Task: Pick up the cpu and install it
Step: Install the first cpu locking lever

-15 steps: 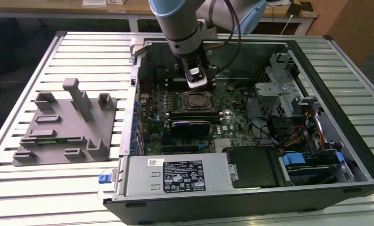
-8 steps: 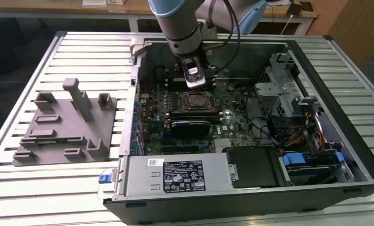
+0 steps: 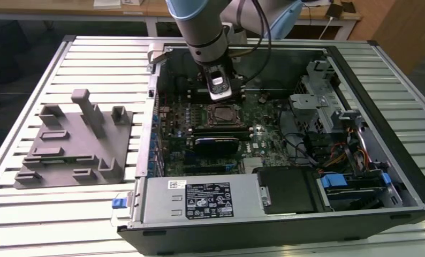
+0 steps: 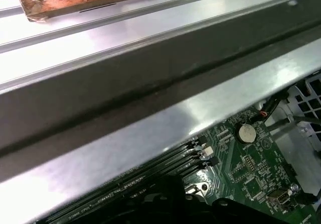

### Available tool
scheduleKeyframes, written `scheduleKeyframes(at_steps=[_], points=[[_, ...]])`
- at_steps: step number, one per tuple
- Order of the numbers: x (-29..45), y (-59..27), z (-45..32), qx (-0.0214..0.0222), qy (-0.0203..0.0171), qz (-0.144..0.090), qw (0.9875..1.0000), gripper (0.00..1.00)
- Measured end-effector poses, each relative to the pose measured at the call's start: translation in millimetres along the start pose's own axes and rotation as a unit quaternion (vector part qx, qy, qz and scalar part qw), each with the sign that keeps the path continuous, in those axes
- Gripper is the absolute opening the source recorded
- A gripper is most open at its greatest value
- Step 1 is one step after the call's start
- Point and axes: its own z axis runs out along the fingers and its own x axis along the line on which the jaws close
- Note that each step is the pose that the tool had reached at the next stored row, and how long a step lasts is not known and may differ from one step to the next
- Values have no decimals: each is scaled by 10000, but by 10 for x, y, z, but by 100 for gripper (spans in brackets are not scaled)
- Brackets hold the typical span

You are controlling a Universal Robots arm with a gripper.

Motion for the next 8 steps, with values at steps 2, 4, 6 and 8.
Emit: scheduleKeyframes(at_steps=[2,4,6,8], points=[[18,-11,5,0,-3,0,10000,11],[26,-17,17,-1,-3,-1,10000,11],[27,-19,23,0,-3,-1,10000,11],[28,-19,23,0,-3,-1,10000,11]])
